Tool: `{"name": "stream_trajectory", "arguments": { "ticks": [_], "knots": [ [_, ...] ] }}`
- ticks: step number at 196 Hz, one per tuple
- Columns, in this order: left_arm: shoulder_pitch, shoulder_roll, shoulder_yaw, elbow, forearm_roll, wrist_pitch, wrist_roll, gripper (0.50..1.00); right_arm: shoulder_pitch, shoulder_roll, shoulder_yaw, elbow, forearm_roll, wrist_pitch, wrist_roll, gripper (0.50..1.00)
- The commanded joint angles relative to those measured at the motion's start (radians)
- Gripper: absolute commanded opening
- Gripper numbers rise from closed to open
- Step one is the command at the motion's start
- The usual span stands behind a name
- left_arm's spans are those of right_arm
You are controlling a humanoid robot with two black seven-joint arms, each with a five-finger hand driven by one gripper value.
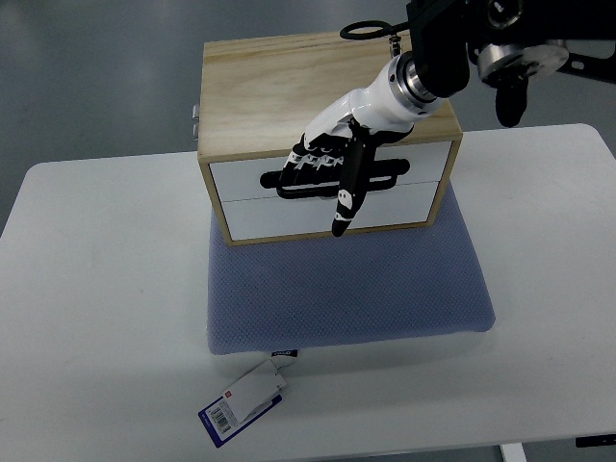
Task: Open wood drawer with right hand
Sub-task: 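Lower the right hand onto the upper drawer's black handle, then hook the right hand fingers around the upper drawer's black handle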
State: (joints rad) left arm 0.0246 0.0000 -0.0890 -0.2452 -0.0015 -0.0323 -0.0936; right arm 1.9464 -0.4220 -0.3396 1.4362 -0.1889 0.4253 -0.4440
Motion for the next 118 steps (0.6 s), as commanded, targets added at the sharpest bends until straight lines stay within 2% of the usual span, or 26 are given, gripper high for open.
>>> {"name": "stream_trajectory", "arguments": {
  "ticks": [1,42,118],
  "knots": [
    [0.000,0.000,-0.002,0.001,0.000,0.000,0.000,1.000,-0.001,0.022,-0.012,0.000,-0.004,-0.046,-0.030,0.940],
    [0.000,0.000,-0.002,0.001,0.000,0.002,0.000,1.000,0.003,0.045,-0.032,-0.005,-0.029,-0.112,-0.088,0.940],
    [0.000,0.000,-0.002,0.001,0.000,0.002,0.000,1.000,0.000,0.065,-0.055,-0.014,-0.043,-0.122,-0.093,0.940]
  ]
}}
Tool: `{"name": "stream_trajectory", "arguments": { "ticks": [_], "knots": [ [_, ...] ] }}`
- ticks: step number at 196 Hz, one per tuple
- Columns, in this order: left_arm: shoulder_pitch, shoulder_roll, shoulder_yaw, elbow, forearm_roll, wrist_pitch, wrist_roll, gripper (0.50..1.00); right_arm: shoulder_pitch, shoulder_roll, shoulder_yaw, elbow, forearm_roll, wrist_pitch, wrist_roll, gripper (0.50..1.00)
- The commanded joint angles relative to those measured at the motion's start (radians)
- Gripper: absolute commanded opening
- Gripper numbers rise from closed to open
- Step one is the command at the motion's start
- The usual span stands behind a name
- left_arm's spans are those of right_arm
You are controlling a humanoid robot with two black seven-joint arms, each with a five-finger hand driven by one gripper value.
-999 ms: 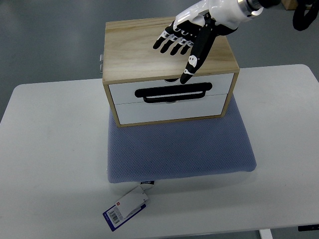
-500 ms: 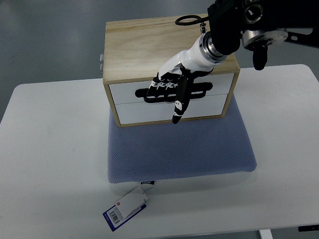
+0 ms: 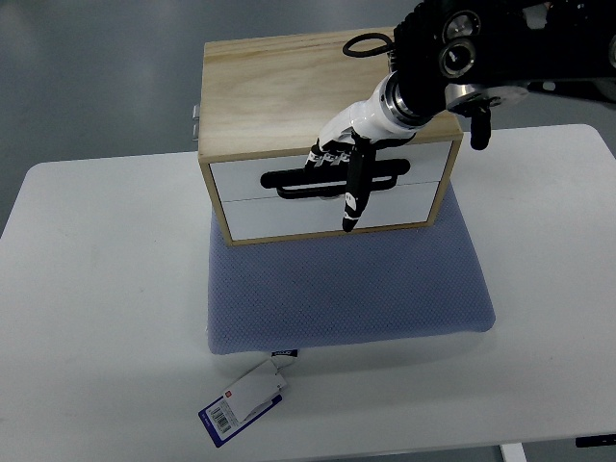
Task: Open wood drawer with right hand
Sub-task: 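Hook the right hand fingers around the upper drawer's black handle, then pull the upper drawer toward the robot with the right hand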
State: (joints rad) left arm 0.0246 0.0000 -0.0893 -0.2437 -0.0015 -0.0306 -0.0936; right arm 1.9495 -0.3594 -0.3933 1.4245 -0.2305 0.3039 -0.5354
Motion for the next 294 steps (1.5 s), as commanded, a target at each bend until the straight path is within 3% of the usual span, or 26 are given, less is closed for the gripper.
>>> {"name": "stream_trajectory", "arguments": {
  "ticks": [1,187,240,294],
  "knots": [
    [0.000,0.000,-0.001,0.000,0.000,0.000,0.000,1.000,-0.003,0.002,-0.001,-0.002,-0.001,0.000,-0.001,0.940],
    [0.000,0.000,-0.001,0.004,0.000,0.000,0.000,1.000,-0.086,0.051,-0.015,-0.065,-0.050,-0.023,0.000,0.942],
    [0.000,0.000,-0.001,0.007,0.000,0.000,0.000,1.000,-0.087,0.050,-0.006,-0.067,-0.033,-0.002,0.000,0.944],
    [0.000,0.000,-0.003,0.011,0.000,0.000,0.000,1.000,-0.083,0.048,-0.007,-0.065,-0.032,0.072,0.002,0.944]
  ]
}}
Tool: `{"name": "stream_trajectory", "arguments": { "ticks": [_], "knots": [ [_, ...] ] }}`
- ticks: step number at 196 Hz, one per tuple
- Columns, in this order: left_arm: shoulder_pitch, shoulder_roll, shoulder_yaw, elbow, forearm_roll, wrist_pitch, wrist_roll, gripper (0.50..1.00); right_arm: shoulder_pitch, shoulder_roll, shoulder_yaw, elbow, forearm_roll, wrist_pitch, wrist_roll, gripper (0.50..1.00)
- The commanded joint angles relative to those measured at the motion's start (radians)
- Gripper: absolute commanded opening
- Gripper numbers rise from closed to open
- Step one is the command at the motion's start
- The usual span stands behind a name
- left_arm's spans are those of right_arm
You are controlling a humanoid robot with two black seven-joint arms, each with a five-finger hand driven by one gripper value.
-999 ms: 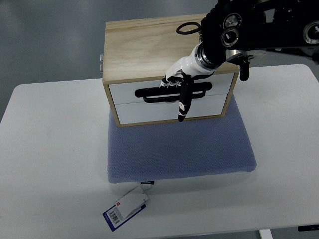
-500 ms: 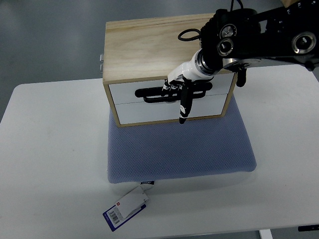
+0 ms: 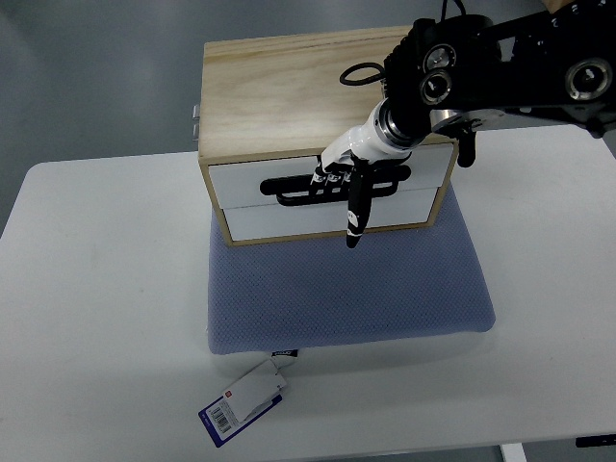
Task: Open wood drawer with right hand
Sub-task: 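Pull the upper drawer toward the robot with the right hand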
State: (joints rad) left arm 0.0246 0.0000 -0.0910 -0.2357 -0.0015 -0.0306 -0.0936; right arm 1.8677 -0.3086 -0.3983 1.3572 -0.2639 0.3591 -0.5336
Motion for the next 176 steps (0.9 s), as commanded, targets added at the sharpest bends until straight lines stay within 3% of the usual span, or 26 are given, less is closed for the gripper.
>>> {"name": "stream_trajectory", "arguments": {
  "ticks": [1,176],
  "knots": [
    [0.000,0.000,-0.001,0.003,0.000,0.000,0.000,1.000,-0.001,-0.003,-0.002,0.002,0.002,0.017,0.000,0.944],
    [0.000,0.000,-0.001,0.003,0.000,0.001,0.000,1.000,0.011,-0.037,0.009,0.040,0.103,0.126,0.004,0.944]
  ]
}}
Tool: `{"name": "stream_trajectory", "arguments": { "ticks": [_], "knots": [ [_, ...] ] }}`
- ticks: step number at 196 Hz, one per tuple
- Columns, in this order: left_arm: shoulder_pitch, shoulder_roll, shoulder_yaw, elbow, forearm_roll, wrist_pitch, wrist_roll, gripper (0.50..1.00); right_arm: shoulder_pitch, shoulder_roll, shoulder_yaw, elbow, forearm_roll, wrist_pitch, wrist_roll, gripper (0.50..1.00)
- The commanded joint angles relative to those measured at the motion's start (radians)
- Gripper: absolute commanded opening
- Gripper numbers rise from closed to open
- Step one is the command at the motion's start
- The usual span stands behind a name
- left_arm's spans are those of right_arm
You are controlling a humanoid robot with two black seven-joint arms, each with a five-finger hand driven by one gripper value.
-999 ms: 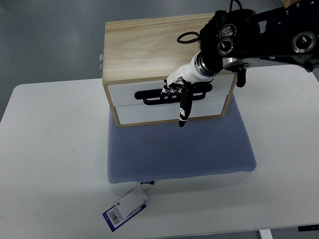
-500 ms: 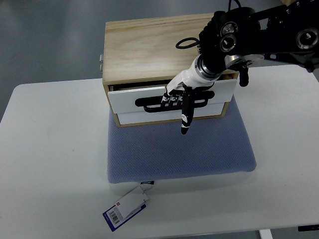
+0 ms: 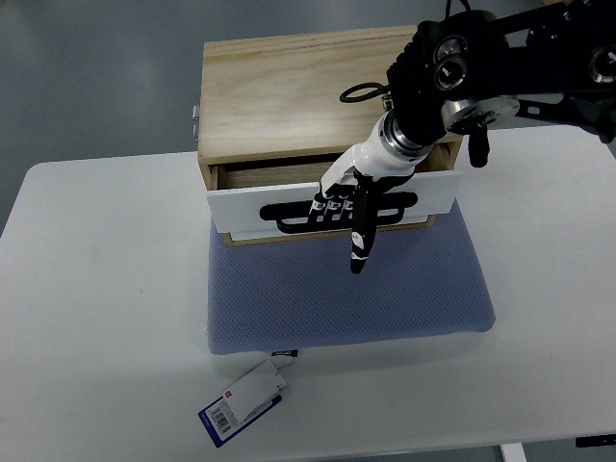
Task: Open wood drawer with right hand
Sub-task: 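Pull the upper drawer toward the robot with the right hand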
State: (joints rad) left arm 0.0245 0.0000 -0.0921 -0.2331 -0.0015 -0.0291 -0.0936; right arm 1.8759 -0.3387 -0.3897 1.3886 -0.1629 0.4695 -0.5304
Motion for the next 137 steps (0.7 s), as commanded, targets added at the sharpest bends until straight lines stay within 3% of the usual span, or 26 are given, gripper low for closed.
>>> {"name": "stream_trajectory", "arguments": {
  "ticks": [1,137],
  "knots": [
    [0.000,0.000,0.000,0.000,0.000,0.000,0.000,1.000,0.003,-0.006,0.000,0.010,0.003,0.018,0.001,0.944],
    [0.000,0.000,0.000,0.000,0.000,0.001,0.000,1.000,0.017,-0.025,0.000,0.049,0.049,0.117,0.004,0.944]
  ]
}}
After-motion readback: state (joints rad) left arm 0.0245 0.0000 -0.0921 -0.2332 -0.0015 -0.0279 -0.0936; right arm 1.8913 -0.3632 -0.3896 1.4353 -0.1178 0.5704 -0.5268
